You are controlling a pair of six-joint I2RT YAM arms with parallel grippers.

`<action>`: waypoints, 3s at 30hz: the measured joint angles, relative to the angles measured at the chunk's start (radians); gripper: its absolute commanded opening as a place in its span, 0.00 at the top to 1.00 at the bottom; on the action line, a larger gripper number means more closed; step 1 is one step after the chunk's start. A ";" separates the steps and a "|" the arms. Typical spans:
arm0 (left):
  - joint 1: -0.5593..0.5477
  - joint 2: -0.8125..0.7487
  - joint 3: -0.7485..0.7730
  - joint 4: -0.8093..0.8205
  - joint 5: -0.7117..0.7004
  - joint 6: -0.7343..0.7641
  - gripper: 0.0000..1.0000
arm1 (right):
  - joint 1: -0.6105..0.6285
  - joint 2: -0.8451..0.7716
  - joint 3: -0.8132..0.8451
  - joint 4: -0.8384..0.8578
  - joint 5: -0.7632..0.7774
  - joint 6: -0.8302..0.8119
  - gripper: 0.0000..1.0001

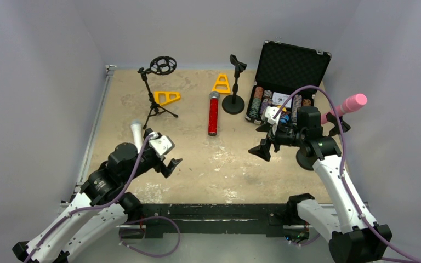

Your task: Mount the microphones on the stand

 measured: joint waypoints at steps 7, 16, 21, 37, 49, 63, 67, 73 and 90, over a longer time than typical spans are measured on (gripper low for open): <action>0.006 0.063 0.103 -0.033 -0.003 -0.121 0.01 | 0.000 0.000 0.000 -0.003 -0.001 -0.002 0.02; 0.114 0.328 0.609 -0.163 0.010 -0.338 0.01 | 0.000 0.000 0.000 -0.006 -0.025 -0.005 0.02; 0.215 0.469 0.809 -0.190 0.009 -0.365 0.01 | 0.000 -0.008 0.000 -0.007 -0.035 -0.006 0.02; 0.552 0.724 0.595 0.040 0.003 -0.275 0.07 | 0.000 -0.046 0.000 -0.014 -0.086 -0.008 0.02; 0.658 0.882 0.336 0.568 0.048 -0.198 0.17 | 0.000 -0.046 0.000 -0.025 -0.104 -0.022 0.02; 0.673 1.037 0.346 0.761 0.093 -0.153 1.00 | 0.000 -0.046 0.000 -0.029 -0.104 -0.026 0.02; 0.676 1.041 0.347 0.778 0.142 -0.134 1.00 | 0.000 -0.046 0.000 -0.029 -0.104 -0.026 0.02; 0.677 0.999 0.320 0.761 0.269 -0.138 1.00 | 0.000 -0.046 0.000 -0.030 -0.104 -0.030 0.02; 0.484 0.520 0.187 0.526 0.458 -0.207 1.00 | 0.000 -0.046 0.000 -0.031 -0.105 -0.034 0.02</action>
